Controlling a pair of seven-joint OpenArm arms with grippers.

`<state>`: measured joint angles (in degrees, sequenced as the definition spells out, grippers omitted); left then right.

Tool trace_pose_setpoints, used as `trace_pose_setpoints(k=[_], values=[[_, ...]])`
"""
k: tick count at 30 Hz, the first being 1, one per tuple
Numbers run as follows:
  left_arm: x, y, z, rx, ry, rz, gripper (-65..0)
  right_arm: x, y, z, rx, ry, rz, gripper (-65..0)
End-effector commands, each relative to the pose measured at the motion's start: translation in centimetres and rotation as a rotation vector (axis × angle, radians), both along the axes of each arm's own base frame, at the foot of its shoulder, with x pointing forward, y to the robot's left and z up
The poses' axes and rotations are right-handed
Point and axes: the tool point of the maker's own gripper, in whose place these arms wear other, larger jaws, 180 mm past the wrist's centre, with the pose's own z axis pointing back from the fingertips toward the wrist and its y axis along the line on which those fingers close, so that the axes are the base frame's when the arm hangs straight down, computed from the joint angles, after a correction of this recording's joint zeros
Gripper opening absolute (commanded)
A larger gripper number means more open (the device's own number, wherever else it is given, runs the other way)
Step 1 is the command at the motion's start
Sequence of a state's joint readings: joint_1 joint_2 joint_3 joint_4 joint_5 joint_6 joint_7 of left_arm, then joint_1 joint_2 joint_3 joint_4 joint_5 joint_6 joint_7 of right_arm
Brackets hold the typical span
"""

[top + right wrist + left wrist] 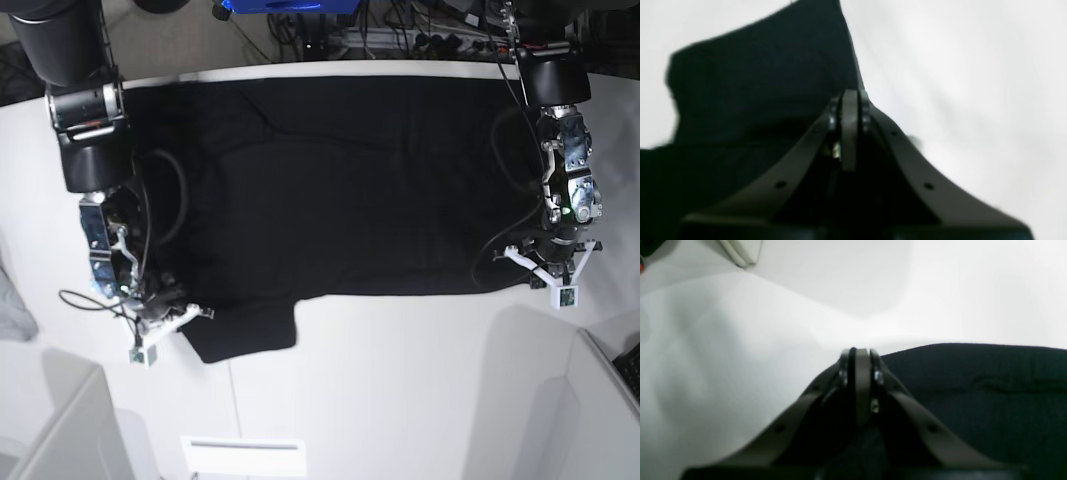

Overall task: Fold the T-shirt properly
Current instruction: 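Lift the hem with both grippers and fold it over onto the shoulders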

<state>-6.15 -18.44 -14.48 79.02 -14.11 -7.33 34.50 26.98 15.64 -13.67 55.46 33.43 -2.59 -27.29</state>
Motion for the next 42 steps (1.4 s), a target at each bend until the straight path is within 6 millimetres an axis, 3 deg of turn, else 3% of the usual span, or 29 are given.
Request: trace_pose_setpoints(k=[1, 6, 20, 34, 42], values=[[1.0, 0.6, 2.6, 0.029, -0.074, -0.001, -65.0, 1.6, -0.7, 3.0, 0.008, -0.085, -0.019, -65.0], [0.1, 1.4, 5.0, 0.025, -0.146, 0.043, -65.0, 0.2, -1.3, 4.0, 0.053, -0.090, -0.043, -65.0], [-3.6, -0.3, 5.5, 0.071, -0.145, -0.012, -65.0, -4.4, -2.7, 4.8, 0.117, -0.043, -0.080, -65.0], [-6.6, -2.1, 6.2, 0.105, -0.142, -0.068, -65.0, -9.5, -2.4, 7.6, 0.169, -0.060, -0.099, -65.0], [-8.0, -2.6, 6.7, 0.121, -0.094, -0.082, -65.0, -12.4, -1.3, 7.8, 0.159, -0.058, -0.077, -65.0]])
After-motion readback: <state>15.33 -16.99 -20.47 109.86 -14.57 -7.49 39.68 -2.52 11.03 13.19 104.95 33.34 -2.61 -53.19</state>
